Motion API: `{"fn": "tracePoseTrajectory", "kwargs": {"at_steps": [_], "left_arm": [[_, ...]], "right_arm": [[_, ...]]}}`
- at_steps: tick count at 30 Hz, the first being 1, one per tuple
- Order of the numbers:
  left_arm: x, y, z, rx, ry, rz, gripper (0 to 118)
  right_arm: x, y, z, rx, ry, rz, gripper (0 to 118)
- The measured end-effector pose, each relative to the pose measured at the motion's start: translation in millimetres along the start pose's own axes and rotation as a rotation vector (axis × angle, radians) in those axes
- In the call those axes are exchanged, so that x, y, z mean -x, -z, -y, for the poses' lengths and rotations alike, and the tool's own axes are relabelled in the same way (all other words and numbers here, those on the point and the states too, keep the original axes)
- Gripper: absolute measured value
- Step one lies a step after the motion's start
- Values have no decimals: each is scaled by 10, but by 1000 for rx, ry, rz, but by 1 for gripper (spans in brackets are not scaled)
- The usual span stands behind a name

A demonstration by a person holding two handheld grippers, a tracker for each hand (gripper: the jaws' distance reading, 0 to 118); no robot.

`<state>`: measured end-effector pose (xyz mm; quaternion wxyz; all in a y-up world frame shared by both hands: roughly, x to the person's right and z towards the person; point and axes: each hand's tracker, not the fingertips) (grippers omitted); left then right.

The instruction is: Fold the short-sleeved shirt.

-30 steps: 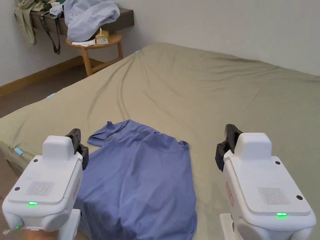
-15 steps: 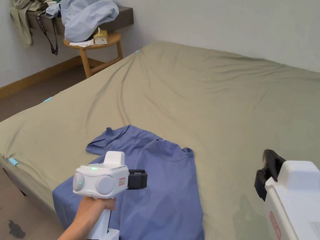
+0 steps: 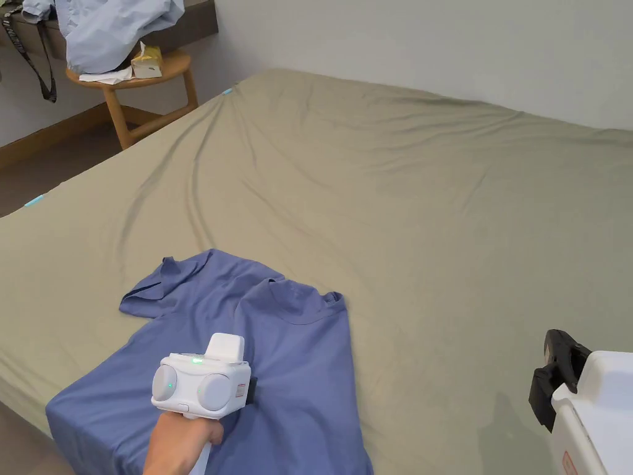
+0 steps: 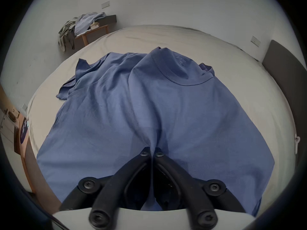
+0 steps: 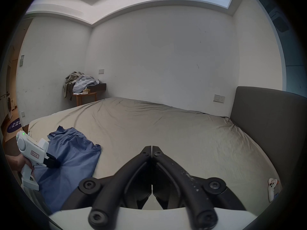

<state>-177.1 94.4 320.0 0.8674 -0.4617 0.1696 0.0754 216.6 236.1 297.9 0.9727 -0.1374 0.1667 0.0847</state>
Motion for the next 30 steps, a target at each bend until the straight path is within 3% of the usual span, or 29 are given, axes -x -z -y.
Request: {"fn": "tracePoseTrajectory", "kwargs": {"at_steps": [7,11,22,30], "left_arm": [[210,-787,-155,-216,-139,70,0],[199,-1441,-369,-349,-116,117,0],[-1123,-3129,-1145,-687,160,382,0],[-2356,-3342,-1332,-720,314,585,0]], "right_arm": [[-222,-243,-34,-33,21,20,1],[-365,-419,-45,-62,33,35,1],[-904,-929,-16,-126,89,133,1],[-1447,-1328,50,-149,106,275,1]]}}
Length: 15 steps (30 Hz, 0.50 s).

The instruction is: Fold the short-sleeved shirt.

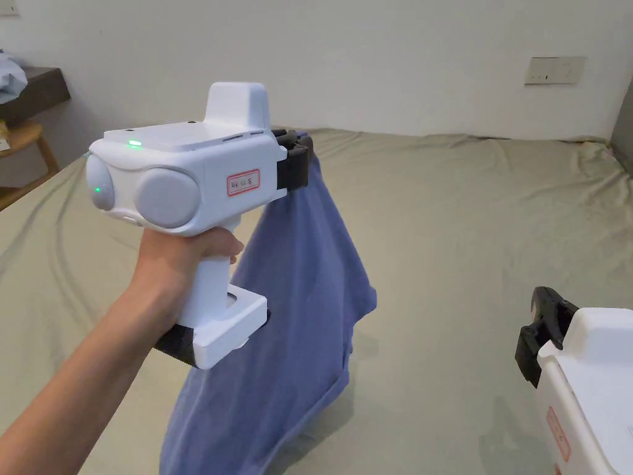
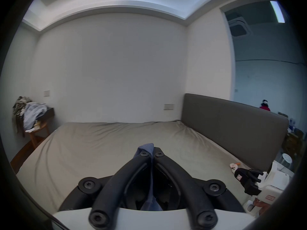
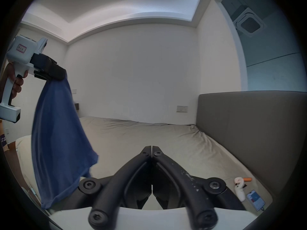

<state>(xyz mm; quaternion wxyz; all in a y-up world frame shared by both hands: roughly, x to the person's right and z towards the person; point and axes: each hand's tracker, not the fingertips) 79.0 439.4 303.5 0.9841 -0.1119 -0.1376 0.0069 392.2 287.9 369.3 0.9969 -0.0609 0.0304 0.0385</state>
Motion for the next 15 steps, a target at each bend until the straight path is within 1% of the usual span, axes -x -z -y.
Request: {"fn": "tracePoseTrajectory", "kwargs": {"at_steps": [5,8,10,15], "left_arm": [[-510,470,175,67,-21,152,0],[-791,725,408,132,-10,227,0],[-924,908,632,176,-7,275,0],[-1160,1280,1386,353,-9,303,0]], "right_arm": [[-402,-139,30,0,6,107,1],[-591,-202,73,11,6,163,1],[-704,-227,117,25,3,181,1],[-845,-249,231,58,13,216,1]]}}
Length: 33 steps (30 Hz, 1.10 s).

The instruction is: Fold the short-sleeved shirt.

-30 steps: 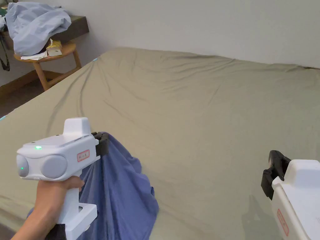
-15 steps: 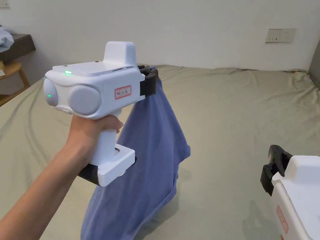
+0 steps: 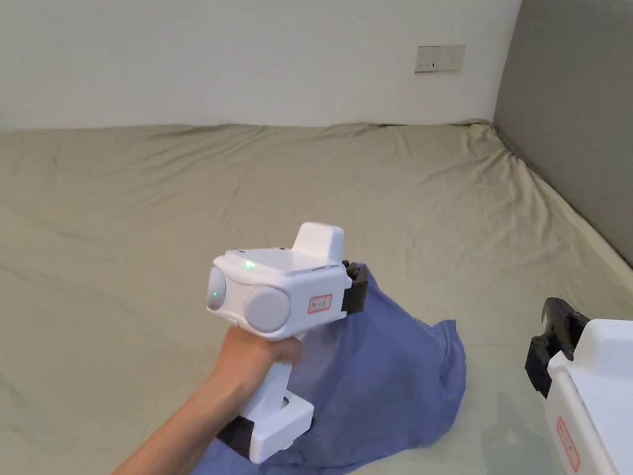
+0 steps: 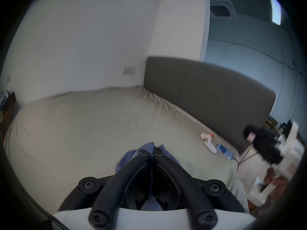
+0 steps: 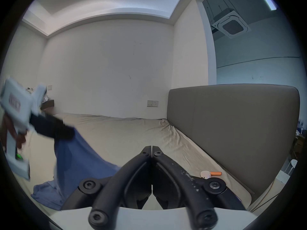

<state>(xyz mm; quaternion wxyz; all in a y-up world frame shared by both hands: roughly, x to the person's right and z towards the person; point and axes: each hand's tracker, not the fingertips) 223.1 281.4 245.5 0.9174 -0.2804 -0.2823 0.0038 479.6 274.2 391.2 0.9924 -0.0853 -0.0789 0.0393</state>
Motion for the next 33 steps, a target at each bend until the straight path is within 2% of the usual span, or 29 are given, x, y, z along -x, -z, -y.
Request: {"fn": "tracePoseTrajectory", "kwargs": {"at_steps": [8,11,12,14,16,17,18,20,21,24,26,30,33], "left_arm": [[231,875,1163,401,-33,-113,0],[296,1056,1489,499,-50,-178,0],[314,1091,1563,519,-53,-189,0],[289,991,1498,440,-43,-173,0],[252,949,1424,468,-27,-191,3],[241,894,1392,438,-10,-200,21],[235,809,1343,389,-9,-204,49],[250,646,1184,323,-66,-155,112],[245,541,1120,288,-97,-140,118],[209,65,853,54,-100,-185,115],[205,-229,703,-41,-81,-211,115],[209,-876,539,-332,-17,-342,115],[275,-1220,515,-474,-5,-460,116]], "right_arm": [[35,85,161,47,1,-9,1],[82,101,197,64,-2,-20,1],[95,104,201,68,-4,-24,1],[114,93,198,71,-10,-29,1],[141,83,184,69,-12,-33,1],[147,70,166,68,-12,-35,1],[159,53,143,64,-12,-38,1],[181,7,95,44,-11,-38,1],[186,-17,64,35,-12,-38,1],[217,-71,-33,7,-16,-41,1],[234,-110,-94,-11,-15,-41,1],[278,-174,-208,-48,-10,-44,1],[315,-205,-276,-71,-5,-52,1]]}}
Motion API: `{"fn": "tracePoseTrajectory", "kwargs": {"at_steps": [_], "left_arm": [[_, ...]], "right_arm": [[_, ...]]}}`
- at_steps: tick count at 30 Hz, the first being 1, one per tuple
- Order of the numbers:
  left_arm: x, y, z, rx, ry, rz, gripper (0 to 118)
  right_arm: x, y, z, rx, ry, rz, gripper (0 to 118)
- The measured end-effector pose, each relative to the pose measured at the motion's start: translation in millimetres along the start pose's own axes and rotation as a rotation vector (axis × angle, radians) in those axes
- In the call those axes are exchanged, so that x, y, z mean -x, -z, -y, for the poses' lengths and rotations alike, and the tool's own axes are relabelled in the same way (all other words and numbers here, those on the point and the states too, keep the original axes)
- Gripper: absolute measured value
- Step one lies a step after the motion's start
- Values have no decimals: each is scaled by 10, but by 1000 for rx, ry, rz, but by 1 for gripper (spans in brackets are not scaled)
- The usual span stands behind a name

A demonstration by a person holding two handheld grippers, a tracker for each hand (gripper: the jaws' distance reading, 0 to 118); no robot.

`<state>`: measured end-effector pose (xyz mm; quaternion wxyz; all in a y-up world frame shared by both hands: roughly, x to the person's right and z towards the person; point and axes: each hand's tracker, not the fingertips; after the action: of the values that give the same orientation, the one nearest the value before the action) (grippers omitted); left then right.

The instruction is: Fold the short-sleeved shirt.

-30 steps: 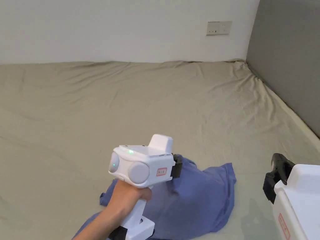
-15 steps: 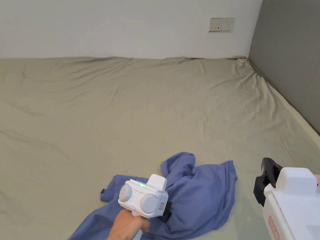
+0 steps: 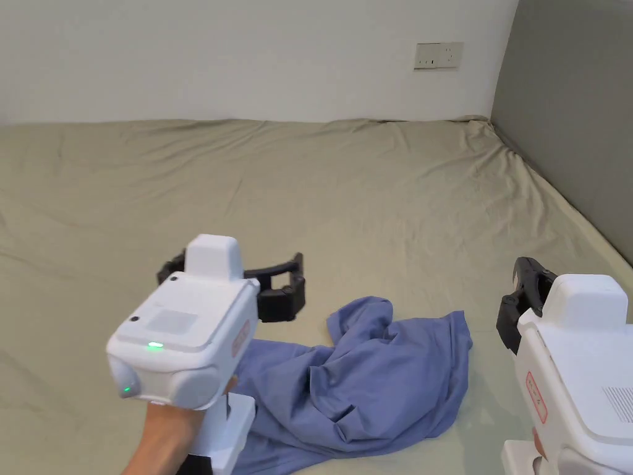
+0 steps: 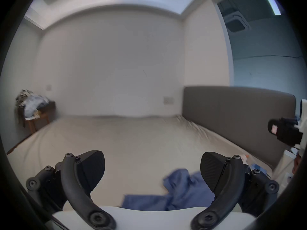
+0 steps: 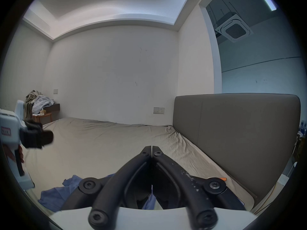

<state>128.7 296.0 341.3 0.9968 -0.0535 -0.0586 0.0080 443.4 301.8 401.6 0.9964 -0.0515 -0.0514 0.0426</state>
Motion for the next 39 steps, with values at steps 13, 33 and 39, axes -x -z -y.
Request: {"fn": "tracePoseTrajectory", "kwargs": {"at_steps": [13,33,39], "left_arm": [[595,-192,74,-38,32,-156,0],[1037,-193,1652,844,-228,-144,1],[980,-171,1890,911,-252,-158,109]], "right_arm": [[158,-17,-79,-38,-2,-33,2],[265,155,233,62,-16,-65,2],[312,224,345,99,-25,-86,2]]}}
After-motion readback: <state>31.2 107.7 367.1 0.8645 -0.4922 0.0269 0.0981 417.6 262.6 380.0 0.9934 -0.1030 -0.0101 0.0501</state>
